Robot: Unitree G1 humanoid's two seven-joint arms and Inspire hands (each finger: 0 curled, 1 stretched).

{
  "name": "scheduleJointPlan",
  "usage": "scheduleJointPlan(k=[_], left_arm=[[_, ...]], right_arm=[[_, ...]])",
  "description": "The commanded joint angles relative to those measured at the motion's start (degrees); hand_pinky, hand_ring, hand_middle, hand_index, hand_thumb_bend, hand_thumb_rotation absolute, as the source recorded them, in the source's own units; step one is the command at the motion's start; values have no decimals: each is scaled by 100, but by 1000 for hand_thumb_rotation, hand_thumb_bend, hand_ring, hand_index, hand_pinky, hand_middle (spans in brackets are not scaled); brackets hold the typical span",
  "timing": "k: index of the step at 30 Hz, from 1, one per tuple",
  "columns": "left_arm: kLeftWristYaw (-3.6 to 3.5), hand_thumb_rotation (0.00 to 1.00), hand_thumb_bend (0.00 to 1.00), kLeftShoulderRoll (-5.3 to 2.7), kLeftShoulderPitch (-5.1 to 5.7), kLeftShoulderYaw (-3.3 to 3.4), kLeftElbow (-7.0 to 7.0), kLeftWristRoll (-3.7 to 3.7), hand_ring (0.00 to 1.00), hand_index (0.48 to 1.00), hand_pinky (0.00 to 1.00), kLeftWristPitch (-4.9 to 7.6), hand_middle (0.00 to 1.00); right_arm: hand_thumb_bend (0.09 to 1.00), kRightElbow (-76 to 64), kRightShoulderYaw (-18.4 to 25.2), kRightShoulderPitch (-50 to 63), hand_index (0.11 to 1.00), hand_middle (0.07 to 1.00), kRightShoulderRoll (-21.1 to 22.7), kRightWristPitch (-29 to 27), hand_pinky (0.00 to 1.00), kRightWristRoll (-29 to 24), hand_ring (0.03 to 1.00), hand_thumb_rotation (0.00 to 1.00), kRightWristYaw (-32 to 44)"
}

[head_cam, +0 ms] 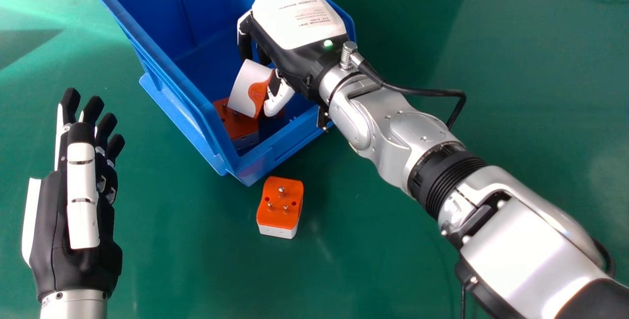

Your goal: Pick all objects and put in blue box

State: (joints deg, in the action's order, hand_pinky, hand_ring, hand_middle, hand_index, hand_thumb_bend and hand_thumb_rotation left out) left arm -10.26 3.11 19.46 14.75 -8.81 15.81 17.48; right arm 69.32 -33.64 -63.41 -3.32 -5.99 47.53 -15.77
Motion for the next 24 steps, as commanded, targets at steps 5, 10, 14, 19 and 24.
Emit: scheduleJointPlan(k=[5,10,14,19,24], left_arm=[[-31,964,446,-5,7,-7,-59,-23,976,1000,983,209,984],[-23,969,440,-18,-31,-9,-2,-24,979,1000,991,251,985],[5,969,439,-39,-34,-16,-18,-10,979,1000,993,215,985],[26,970,433,-44,-41,-25,-11,-58,978,1000,994,223,984],[9,975,431,-47,-87,-15,75,-47,977,1000,993,283,983]], right_arm=[[511,-70,70,-290,502,508,-15,109,297,-161,406,0,16],[511,-60,-8,-296,501,512,-29,226,316,-58,407,0,-193],[513,-29,-116,-290,503,499,-26,280,341,36,427,1,-321],[531,-40,-301,-327,550,514,24,353,372,132,455,69,-209],[576,-80,-333,-342,696,664,56,360,477,44,593,276,-9]])
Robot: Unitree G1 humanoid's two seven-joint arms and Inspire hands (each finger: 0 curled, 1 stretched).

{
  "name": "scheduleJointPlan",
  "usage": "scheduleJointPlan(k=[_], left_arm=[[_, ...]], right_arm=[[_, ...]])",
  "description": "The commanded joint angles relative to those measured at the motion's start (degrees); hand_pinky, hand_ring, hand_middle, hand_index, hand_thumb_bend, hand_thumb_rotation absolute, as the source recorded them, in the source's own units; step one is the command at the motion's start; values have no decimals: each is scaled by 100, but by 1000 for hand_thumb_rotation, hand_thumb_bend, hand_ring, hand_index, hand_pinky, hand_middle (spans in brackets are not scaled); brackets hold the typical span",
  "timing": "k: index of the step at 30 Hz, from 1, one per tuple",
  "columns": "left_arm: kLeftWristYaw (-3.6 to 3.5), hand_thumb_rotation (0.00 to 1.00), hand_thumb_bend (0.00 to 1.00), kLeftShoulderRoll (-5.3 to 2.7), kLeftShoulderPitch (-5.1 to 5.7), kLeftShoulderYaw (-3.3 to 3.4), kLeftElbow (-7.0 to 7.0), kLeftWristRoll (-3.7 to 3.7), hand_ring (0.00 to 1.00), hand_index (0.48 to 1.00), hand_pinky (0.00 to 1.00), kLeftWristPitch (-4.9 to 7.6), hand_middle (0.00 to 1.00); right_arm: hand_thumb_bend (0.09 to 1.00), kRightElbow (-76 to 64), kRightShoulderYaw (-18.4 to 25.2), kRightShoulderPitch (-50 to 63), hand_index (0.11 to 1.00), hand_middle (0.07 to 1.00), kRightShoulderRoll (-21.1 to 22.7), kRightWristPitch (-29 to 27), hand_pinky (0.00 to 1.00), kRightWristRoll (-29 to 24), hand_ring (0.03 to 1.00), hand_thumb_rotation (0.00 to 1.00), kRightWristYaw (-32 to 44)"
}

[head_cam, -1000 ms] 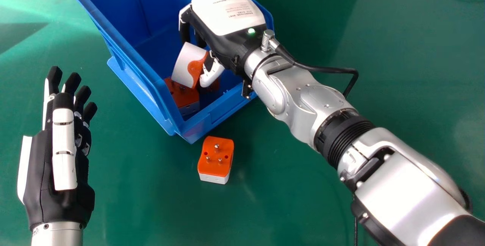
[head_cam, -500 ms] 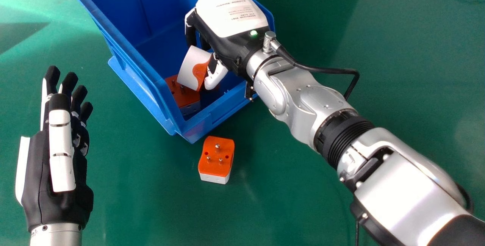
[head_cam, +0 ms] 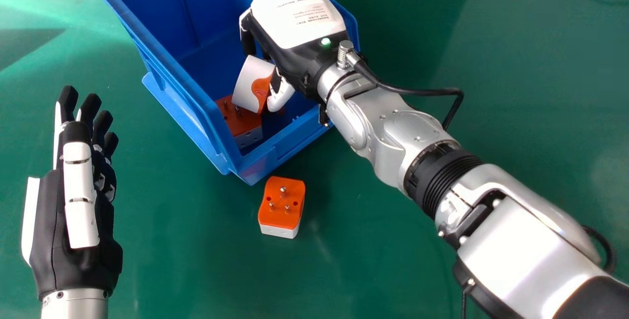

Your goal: Pick all objects and put in blue box

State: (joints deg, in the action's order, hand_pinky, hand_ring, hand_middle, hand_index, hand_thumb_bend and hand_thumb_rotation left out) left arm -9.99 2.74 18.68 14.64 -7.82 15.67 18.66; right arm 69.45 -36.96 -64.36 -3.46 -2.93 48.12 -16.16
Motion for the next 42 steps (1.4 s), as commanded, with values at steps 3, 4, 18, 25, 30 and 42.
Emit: scheduleJointPlan(k=[3,4,18,25,30,42], left_arm=[[16,970,436,-21,-21,-4,-30,-44,973,1000,987,147,980],[23,969,436,-23,-24,-5,-36,-42,972,1000,985,137,978],[-7,939,447,-14,-77,-9,38,-36,960,1000,962,185,970],[-20,932,454,-2,-89,9,66,-18,962,1000,967,179,971],[-14,932,455,-12,-85,9,92,-32,960,1000,963,225,969],[34,883,471,-102,-81,-22,127,-18,946,990,934,265,957]], right_arm=[[595,-127,15,-259,822,796,87,33,621,-45,738,427,76],[597,-136,20,-265,851,826,89,31,655,-53,773,461,89],[575,-236,-9,-289,994,992,117,53,873,-11,971,599,82],[576,-318,6,-272,999,999,139,37,896,-23,995,590,66],[587,-531,33,-223,1000,1000,217,1,907,-37,999,566,63],[584,-2426,100,468,1000,1000,971,87,891,58,997,534,336]])
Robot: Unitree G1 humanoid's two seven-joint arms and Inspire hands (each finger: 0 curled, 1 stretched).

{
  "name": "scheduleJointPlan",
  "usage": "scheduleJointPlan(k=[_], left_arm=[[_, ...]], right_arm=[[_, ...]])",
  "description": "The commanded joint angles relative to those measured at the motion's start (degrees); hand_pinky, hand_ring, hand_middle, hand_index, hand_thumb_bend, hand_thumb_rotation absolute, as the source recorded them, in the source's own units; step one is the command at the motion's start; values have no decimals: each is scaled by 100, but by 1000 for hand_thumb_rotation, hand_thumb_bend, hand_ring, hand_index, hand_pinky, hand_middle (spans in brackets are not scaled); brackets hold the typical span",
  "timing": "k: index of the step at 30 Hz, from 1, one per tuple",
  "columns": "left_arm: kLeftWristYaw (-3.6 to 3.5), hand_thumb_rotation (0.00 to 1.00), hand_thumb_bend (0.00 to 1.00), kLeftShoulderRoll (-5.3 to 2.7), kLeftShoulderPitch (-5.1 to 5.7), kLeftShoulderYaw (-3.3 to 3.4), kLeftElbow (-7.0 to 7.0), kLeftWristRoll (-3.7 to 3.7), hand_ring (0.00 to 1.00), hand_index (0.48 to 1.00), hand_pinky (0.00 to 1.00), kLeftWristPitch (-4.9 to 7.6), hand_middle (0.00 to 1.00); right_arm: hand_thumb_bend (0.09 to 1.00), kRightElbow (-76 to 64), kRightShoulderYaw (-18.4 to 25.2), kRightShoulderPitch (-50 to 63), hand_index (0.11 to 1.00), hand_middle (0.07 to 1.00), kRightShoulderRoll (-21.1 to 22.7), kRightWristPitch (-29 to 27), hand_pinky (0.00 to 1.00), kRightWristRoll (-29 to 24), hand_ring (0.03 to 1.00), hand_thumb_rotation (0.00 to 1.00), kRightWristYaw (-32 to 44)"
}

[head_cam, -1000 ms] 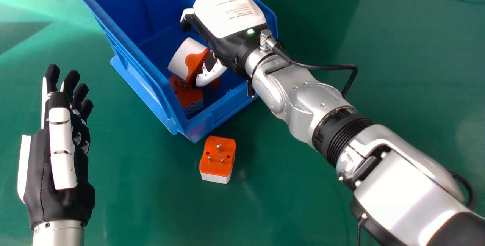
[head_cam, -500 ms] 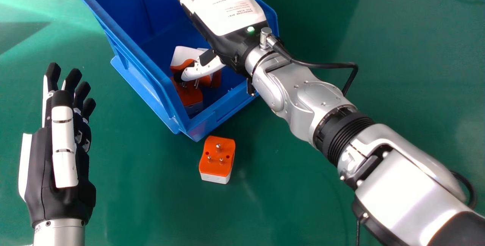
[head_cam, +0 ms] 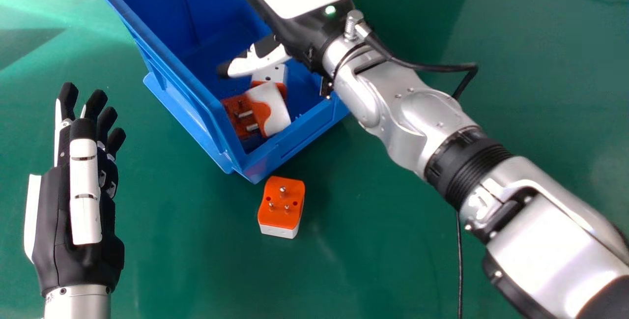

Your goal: Pick all objects and put in blue box

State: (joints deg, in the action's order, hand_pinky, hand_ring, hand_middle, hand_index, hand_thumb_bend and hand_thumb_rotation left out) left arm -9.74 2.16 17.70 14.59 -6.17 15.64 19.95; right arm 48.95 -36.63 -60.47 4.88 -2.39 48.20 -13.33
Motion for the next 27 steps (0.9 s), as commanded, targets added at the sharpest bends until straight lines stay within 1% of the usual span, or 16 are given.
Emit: scheduleJointPlan(k=[1,2,5,6,9,11,13,15,19,20,22,24,25,27], left_arm=[[11,878,468,-54,15,-20,-36,-7,943,988,929,134,955],[11,874,462,-68,12,-20,-36,12,941,987,925,125,955],[-34,869,451,-96,-1,-16,-5,79,939,988,920,127,955],[-48,863,446,-98,-8,-15,9,81,938,987,917,136,955],[-69,855,435,-99,-26,-23,30,83,937,984,913,123,954],[-62,849,424,-114,-48,-28,50,77,937,979,911,125,955],[-43,840,415,-119,-78,-33,92,16,935,973,907,167,953],[-44,827,414,-116,-90,-45,109,-16,932,967,901,176,950],[-40,817,416,-120,-93,-65,131,-60,935,965,905,206,953],[-50,815,418,-118,-88,-76,134,-65,935,964,905,218,953],[-79,814,421,-111,-82,-99,151,-49,936,965,906,233,953],[-145,802,448,-80,-78,-126,172,-20,948,975,924,239,963],[-160,802,448,-86,-75,-135,172,3,948,975,924,233,963],[-167,802,464,-109,-71,-146,176,8,965,984,951,242,977]], right_arm=[[583,-622,86,187,1000,1000,221,60,886,49,995,529,128],[584,-902,116,319,1000,1000,312,85,881,42,993,525,202],[587,-1733,155,700,998,1000,590,193,869,138,991,519,405],[588,-1960,167,807,996,1000,664,227,860,178,988,523,475],[591,-2550,230,1113,989,998,840,288,842,262,980,531,637],[589,-2927,283,1305,983,993,940,322,831,291,970,546,740],[584,-3230,324,1460,980,990,1018,351,826,327,961,557,812],[578,-3495,361,1602,978,989,1086,364,824,376,954,565,855],[571,-4007,439,1967,968,978,1199,342,814,473,939,584,887],[568,-4147,457,2099,965,973,1233,328,807,501,934,593,887],[565,-4459,505,2414,964,970,1309,306,801,501,930,603,930],[568,-4777,574,2736,961,963,1374,285,781,444,920,609,1017],[568,-4957,614,2920,961,963,1415,261,781,424,920,609,1044],[571,-5283,699,3288,957,959,1496,180,766,394,912,603,1034]])
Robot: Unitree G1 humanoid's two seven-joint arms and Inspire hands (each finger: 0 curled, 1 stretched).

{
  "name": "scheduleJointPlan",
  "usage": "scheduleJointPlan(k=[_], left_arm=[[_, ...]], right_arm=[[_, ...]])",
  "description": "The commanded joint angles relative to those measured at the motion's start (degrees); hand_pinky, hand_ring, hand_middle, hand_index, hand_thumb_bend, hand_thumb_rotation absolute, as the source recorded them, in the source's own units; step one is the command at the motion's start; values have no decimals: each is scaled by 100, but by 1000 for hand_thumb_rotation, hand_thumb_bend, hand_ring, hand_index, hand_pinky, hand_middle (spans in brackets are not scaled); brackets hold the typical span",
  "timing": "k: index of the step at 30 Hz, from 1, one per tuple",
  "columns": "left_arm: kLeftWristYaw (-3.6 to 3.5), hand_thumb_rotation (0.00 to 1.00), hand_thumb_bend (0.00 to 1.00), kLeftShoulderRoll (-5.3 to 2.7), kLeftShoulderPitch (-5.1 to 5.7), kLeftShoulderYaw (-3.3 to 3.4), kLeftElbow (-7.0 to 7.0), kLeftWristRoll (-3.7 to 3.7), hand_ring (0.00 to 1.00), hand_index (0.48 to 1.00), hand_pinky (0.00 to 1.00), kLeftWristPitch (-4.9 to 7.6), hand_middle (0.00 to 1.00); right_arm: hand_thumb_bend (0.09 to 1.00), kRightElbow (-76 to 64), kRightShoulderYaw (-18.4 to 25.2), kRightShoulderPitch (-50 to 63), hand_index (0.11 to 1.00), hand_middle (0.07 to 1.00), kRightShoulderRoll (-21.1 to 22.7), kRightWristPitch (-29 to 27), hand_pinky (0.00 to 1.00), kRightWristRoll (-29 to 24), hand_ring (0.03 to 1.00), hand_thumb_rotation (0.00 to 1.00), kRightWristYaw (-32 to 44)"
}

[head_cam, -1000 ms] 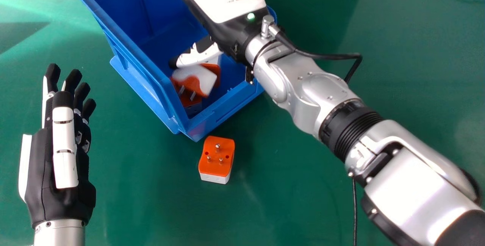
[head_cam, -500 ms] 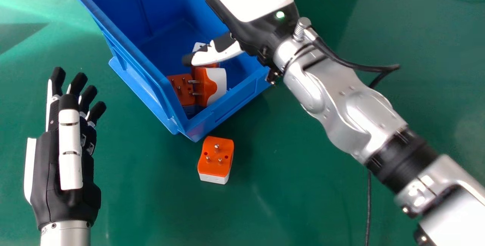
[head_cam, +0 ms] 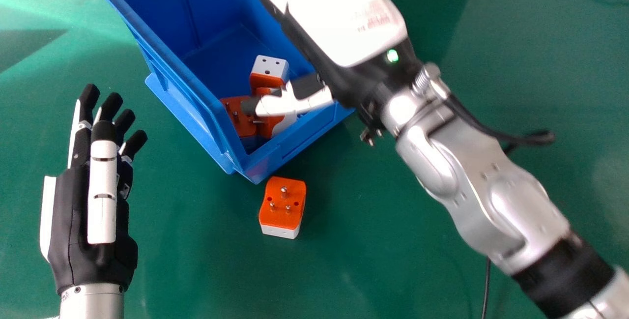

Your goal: Pick all objects and put in blue box

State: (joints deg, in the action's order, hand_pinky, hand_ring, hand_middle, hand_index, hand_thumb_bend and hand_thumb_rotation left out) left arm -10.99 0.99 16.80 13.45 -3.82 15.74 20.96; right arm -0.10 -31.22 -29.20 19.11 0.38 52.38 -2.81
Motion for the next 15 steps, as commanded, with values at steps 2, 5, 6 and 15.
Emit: scheduleJointPlan(k=[2,5,6,15], left_arm=[[-60,806,463,-3,30,-44,-37,-15,978,990,969,181,985],[-19,819,449,-25,45,-62,-38,-72,986,994,980,207,991],[-8,828,438,-23,46,-67,-29,-98,988,995,984,225,993],[-89,898,363,23,45,-82,146,-52,998,1000,999,406,999]], right_arm=[[575,-693,250,546,947,952,123,-146,747,-83,901,590,-12],[577,-1124,396,1162,939,948,153,-219,737,-201,894,578,-23],[577,-1236,437,1347,936,947,162,-262,735,-224,892,574,-51],[538,-2055,737,3082,933,941,282,-912,718,-334,882,568,-487]])
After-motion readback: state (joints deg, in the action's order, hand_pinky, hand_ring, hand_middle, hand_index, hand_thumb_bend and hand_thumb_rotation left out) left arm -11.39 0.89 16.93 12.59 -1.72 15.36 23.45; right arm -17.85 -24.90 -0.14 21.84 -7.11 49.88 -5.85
